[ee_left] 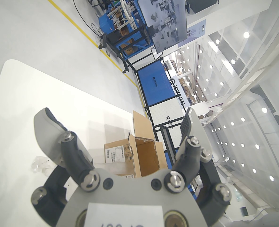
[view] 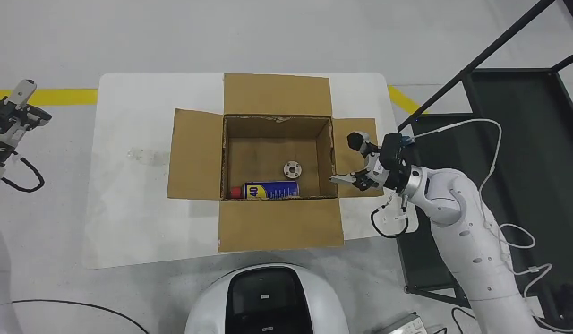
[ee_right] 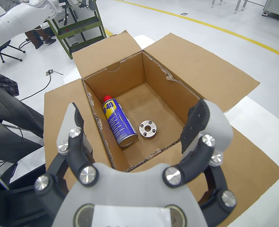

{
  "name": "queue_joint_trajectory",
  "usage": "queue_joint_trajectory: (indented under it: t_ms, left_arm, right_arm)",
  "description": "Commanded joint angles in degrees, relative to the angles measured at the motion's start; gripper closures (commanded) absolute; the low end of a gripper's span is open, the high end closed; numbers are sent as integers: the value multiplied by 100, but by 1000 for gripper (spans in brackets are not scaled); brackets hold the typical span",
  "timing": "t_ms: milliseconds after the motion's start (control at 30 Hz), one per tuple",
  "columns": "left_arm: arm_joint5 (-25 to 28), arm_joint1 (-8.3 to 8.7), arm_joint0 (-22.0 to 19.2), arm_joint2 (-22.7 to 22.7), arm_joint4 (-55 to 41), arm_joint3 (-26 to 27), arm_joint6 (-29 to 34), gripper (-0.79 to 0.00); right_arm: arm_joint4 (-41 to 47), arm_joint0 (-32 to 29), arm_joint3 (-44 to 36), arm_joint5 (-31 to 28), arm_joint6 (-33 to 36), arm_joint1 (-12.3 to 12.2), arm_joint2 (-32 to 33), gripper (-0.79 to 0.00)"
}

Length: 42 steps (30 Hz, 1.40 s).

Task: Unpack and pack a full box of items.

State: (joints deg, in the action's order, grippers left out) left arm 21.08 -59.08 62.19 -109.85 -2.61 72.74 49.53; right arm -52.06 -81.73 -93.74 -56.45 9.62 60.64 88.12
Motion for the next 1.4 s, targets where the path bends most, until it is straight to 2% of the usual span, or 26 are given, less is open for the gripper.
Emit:
queue_joint_trajectory:
  t_ms: [0,167,233,300,533,700,867,1367]
  left_arm:
    - [0,0,0,0,0,0,0,-785]
    - [0,0,0,0,0,0,0,-785]
    - [0,0,0,0,0,0,0,-785]
    - [0,0,0,0,0,0,0,-785]
    - [0,0,0,0,0,0,0,-785]
    - [0,0,0,0,0,0,0,-785]
    - [0,0,0,0,0,0,0,-785]
    - [0,0,0,0,0,0,0,-785]
  right_arm:
    - [5,0,0,0,1,0,0,-785]
    - [-35,4,4,38,32,-2,5,-785]
    - [-218,85,-82,188,256,-9,-70,-785]
    - [-168,268,-121,365,609,-6,-244,-785]
    - [818,1075,-280,1089,2245,73,-1339,-785]
    - [1040,1646,106,1525,3221,178,-2232,-785]
    - [533,1964,465,2024,2973,242,-2455,-785]
    - [525,1955,479,2059,2962,244,-2461,-785]
